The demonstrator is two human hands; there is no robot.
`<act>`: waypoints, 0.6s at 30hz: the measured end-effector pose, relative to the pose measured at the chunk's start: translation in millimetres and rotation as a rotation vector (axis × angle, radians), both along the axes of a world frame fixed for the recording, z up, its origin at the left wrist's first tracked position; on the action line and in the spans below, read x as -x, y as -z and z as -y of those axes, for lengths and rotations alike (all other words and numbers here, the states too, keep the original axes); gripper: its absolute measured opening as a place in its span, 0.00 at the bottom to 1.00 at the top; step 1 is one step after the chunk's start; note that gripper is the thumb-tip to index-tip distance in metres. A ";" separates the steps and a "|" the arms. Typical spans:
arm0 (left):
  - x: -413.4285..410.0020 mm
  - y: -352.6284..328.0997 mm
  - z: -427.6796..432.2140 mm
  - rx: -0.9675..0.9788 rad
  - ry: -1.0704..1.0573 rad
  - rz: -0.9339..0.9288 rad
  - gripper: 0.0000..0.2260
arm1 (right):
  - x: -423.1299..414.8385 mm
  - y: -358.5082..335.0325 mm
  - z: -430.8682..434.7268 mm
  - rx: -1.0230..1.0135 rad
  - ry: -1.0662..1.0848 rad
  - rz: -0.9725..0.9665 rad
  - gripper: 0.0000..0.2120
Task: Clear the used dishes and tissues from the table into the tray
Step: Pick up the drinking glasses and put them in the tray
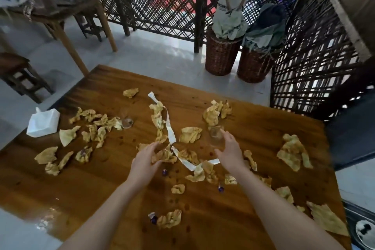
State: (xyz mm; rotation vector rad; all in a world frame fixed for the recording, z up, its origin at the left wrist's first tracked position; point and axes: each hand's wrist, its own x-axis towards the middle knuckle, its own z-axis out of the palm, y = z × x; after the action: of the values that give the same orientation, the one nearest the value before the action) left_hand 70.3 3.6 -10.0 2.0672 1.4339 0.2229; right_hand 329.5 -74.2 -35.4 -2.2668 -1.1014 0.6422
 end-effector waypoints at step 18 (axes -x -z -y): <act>46.8 32.3 -76.4 0.037 -0.071 0.076 0.28 | 21.9 24.1 -63.4 -0.081 0.073 0.018 0.31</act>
State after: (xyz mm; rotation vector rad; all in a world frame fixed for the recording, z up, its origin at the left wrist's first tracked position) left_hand 23.5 80.0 -42.3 1.9593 1.4560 0.2978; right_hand 307.6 -10.8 -59.5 -2.2366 -1.0300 0.5394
